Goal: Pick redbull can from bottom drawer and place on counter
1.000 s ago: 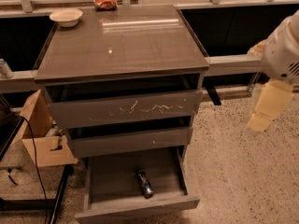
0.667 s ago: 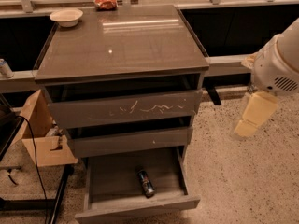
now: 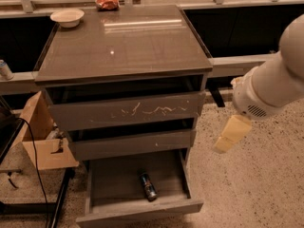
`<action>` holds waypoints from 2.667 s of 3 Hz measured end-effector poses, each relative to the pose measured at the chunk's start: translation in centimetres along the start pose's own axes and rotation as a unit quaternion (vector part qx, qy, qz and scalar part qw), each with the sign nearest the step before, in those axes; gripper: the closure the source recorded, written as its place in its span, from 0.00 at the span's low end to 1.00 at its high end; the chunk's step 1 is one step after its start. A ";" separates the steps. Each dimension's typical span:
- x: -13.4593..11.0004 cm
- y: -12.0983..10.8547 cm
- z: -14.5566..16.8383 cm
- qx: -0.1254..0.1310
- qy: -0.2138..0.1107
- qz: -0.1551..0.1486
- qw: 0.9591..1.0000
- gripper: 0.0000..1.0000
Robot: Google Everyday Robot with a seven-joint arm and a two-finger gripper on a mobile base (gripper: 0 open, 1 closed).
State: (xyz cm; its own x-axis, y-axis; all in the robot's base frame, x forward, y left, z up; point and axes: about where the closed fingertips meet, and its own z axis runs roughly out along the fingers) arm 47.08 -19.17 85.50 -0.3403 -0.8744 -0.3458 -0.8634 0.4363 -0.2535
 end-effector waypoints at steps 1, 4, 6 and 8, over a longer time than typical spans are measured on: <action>1.0 0.8 5.8 0.005 0.022 0.007 1.000 0.00; 2.1 4.5 14.5 -0.053 0.037 0.046 0.997 0.00; 3.2 8.0 23.6 -0.090 0.024 0.104 0.990 0.00; 3.2 10.7 28.9 -0.109 0.018 0.122 0.986 0.00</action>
Offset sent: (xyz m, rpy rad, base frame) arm 0.0106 0.0086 -0.0502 -0.0284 0.0139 -0.0180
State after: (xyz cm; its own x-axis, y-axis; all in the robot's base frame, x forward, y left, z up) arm 47.50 -11.13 55.52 -0.5577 -0.7573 -0.3398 -0.8123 0.5821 0.0358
